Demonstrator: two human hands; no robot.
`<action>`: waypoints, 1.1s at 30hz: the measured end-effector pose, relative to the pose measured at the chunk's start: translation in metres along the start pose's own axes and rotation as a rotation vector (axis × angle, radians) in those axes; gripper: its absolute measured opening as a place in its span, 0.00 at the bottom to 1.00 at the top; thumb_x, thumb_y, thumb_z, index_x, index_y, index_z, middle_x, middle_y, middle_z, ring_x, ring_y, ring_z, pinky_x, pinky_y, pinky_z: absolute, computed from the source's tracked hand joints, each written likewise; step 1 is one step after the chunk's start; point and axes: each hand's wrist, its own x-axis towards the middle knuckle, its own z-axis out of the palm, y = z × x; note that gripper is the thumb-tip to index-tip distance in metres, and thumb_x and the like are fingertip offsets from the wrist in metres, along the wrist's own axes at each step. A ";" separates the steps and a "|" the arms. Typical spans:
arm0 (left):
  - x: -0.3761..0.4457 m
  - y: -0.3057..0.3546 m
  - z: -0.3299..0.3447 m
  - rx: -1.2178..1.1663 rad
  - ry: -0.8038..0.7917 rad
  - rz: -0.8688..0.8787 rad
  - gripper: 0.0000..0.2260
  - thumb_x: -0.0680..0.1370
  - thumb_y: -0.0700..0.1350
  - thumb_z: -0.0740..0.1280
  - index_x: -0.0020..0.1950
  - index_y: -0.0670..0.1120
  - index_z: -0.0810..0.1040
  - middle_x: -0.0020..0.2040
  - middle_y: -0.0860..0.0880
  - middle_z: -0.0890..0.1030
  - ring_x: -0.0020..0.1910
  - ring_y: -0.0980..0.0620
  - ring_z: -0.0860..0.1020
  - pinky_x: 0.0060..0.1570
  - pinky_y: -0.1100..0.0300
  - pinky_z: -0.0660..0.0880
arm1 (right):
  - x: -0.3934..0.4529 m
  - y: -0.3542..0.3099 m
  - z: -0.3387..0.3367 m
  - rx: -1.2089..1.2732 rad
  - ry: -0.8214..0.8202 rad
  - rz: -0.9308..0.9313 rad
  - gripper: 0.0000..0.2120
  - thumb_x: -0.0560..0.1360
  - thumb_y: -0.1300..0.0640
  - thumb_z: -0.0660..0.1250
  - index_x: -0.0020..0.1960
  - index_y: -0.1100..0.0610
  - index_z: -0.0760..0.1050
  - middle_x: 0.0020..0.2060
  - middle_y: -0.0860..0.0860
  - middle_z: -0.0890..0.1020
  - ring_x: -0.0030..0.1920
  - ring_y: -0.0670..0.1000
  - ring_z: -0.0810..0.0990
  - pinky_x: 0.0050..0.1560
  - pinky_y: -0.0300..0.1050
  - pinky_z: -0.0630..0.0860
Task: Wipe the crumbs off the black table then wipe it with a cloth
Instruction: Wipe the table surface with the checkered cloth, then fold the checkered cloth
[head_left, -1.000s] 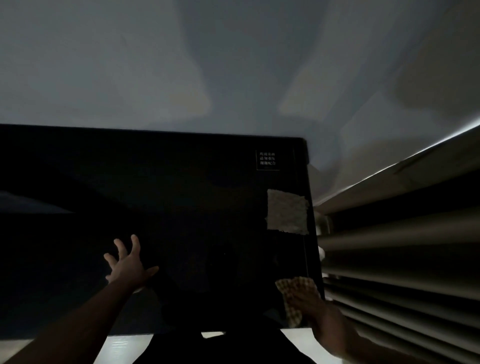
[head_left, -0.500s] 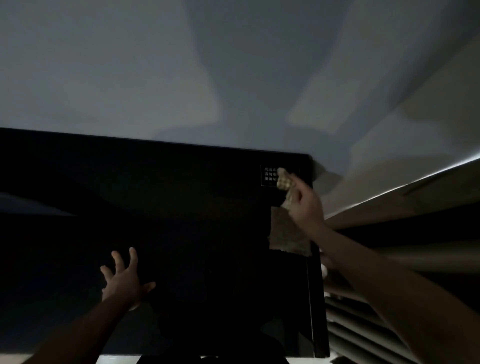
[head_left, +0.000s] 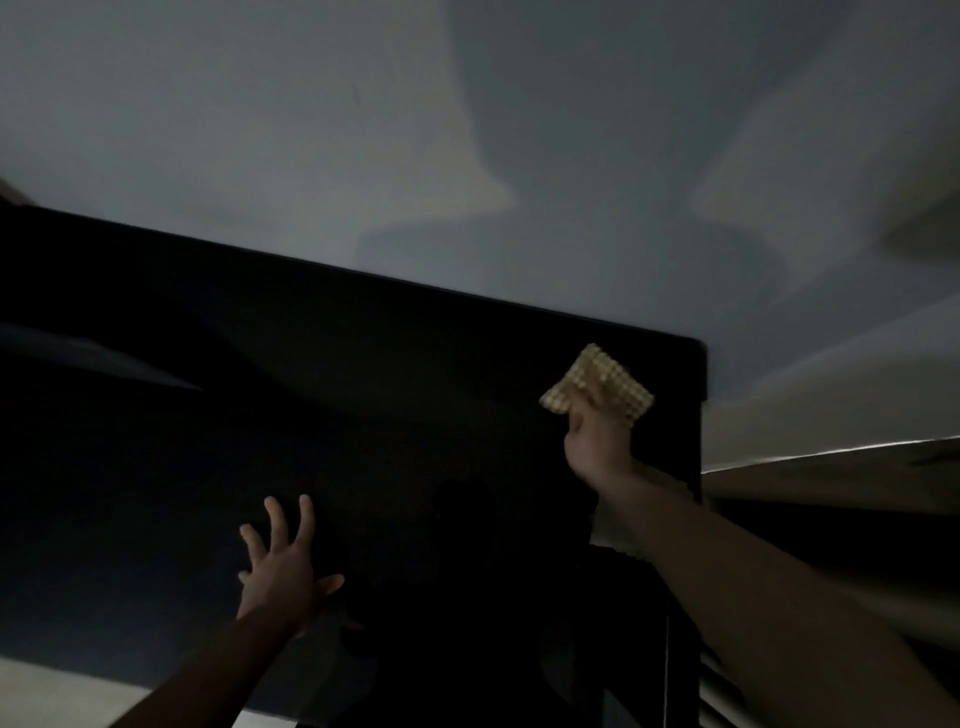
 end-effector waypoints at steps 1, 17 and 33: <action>0.000 0.001 0.000 -0.005 0.000 0.000 0.51 0.73 0.56 0.73 0.81 0.54 0.37 0.80 0.44 0.32 0.78 0.29 0.40 0.67 0.28 0.65 | -0.018 -0.012 0.017 0.029 0.001 -0.087 0.24 0.76 0.67 0.63 0.71 0.56 0.77 0.79 0.57 0.67 0.77 0.64 0.67 0.76 0.62 0.65; -0.014 0.043 -0.018 0.054 0.085 0.082 0.41 0.70 0.54 0.73 0.79 0.50 0.59 0.77 0.44 0.61 0.73 0.40 0.65 0.68 0.48 0.72 | -0.209 -0.046 0.038 0.438 -0.251 -0.122 0.25 0.81 0.44 0.65 0.77 0.41 0.67 0.79 0.38 0.61 0.79 0.41 0.59 0.80 0.48 0.62; -0.042 0.144 0.024 -0.533 -0.252 -0.006 0.11 0.68 0.56 0.73 0.49 0.55 0.82 0.47 0.54 0.86 0.45 0.57 0.84 0.51 0.54 0.82 | -0.186 -0.051 0.029 0.514 -0.340 0.505 0.23 0.78 0.52 0.70 0.70 0.46 0.69 0.63 0.48 0.79 0.60 0.51 0.80 0.58 0.48 0.79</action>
